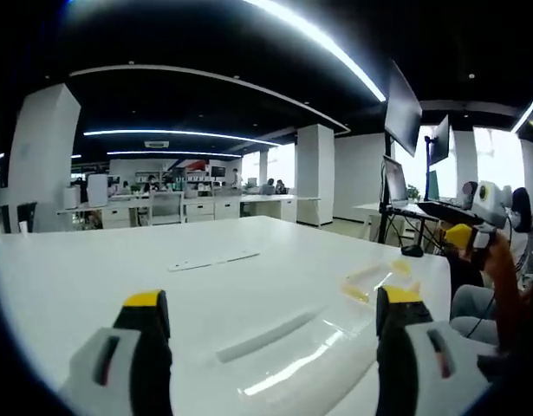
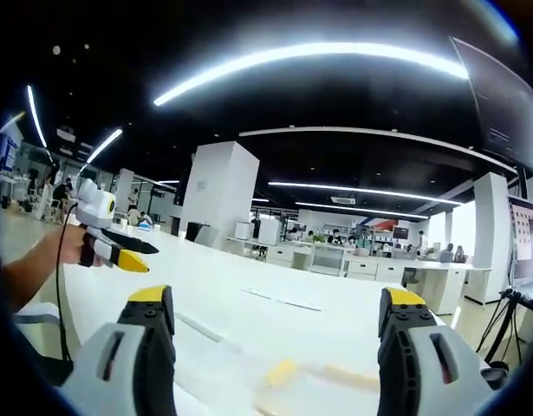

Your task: Snap each plastic latch of the storage box into its locked position after aligning the lid with the box until every specified latch is closed and the lid sits flush.

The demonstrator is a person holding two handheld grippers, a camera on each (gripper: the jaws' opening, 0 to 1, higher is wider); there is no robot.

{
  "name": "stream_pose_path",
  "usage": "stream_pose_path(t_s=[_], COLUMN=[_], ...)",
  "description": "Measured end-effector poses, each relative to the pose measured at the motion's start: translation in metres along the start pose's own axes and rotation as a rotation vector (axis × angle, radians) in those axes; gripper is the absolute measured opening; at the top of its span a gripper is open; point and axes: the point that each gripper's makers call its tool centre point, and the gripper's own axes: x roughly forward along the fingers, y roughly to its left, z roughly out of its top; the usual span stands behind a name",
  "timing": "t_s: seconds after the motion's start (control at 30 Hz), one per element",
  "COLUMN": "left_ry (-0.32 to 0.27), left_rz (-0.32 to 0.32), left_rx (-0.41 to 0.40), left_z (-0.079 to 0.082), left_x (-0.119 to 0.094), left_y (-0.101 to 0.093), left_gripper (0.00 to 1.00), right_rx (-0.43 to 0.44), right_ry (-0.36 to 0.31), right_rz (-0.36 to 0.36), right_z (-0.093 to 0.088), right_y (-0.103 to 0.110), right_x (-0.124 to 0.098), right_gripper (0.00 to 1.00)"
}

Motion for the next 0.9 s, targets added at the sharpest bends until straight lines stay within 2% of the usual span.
stream_pose_path(t_s=[0.33, 0.9], left_ry=[0.008, 0.026], left_rz=[-0.052, -0.118], left_rx=[0.000, -0.012], left_z=[0.001, 0.000], left_x=[0.009, 0.021], left_y=[-0.014, -0.028], left_gripper=[0.99, 0.98], right_rx=[0.001, -0.009], right_ry=[0.001, -0.011], right_rz=[0.002, 0.012], right_z=[-0.001, 0.002], right_y=[0.000, 0.003], right_x=[0.002, 0.002], right_gripper=[0.99, 0.98])
